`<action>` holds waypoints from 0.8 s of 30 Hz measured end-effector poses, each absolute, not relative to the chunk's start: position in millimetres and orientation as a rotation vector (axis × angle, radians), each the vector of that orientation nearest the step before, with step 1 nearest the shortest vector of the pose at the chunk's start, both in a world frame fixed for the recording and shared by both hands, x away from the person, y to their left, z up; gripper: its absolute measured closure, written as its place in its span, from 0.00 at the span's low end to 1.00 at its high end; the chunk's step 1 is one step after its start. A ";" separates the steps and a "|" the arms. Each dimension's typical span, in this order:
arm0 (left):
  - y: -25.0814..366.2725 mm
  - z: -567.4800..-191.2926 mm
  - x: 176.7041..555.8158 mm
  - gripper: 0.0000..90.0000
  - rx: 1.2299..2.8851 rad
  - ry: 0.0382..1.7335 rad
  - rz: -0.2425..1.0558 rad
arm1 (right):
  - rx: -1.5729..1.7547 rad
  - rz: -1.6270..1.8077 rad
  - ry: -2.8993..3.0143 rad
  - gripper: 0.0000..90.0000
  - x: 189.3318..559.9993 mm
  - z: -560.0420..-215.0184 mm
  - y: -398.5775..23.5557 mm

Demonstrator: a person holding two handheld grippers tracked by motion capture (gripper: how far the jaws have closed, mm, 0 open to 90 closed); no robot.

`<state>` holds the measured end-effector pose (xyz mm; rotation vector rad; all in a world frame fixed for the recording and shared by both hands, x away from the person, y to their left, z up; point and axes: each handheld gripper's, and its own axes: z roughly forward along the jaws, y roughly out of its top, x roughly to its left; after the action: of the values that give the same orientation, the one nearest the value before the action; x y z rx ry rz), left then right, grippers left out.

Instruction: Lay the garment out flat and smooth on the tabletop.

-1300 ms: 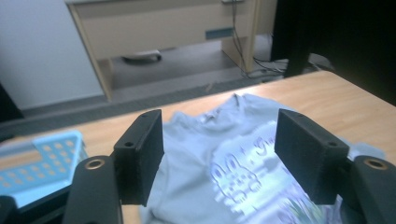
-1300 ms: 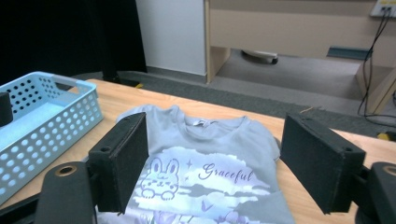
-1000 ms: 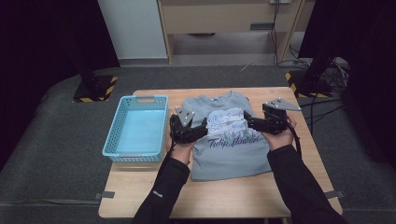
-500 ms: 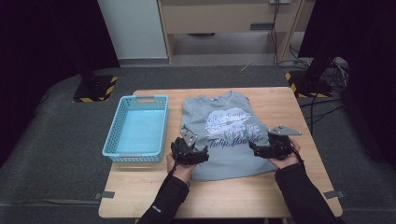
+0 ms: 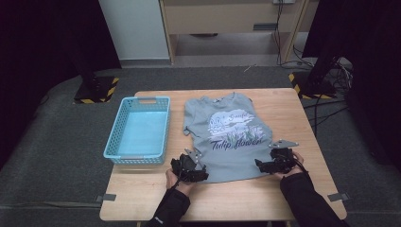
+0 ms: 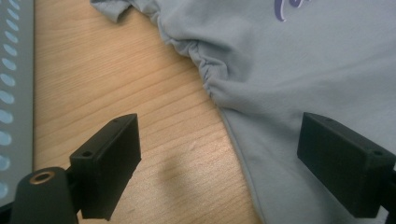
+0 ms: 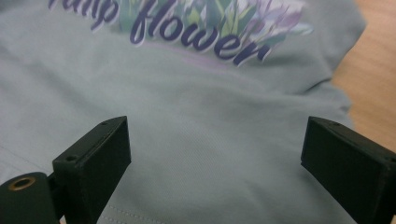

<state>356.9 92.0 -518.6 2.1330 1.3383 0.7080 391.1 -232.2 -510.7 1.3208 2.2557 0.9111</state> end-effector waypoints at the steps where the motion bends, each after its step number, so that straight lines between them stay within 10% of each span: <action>1: 92.1 -519.4 357.4 0.14 2.135 1.344 0.704 | 1.324 0.898 2.271 0.09 391.5 -513.3 -230.9; 24: 111.6 -521.3 340.5 0.12 2.158 1.368 0.630 | 1.317 0.822 2.359 0.05 372.3 -527.3 -211.6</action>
<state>340.5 111.6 -521.3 2.1581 1.3683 0.6300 372.3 -211.6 -527.3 1.3173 2.3591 0.8221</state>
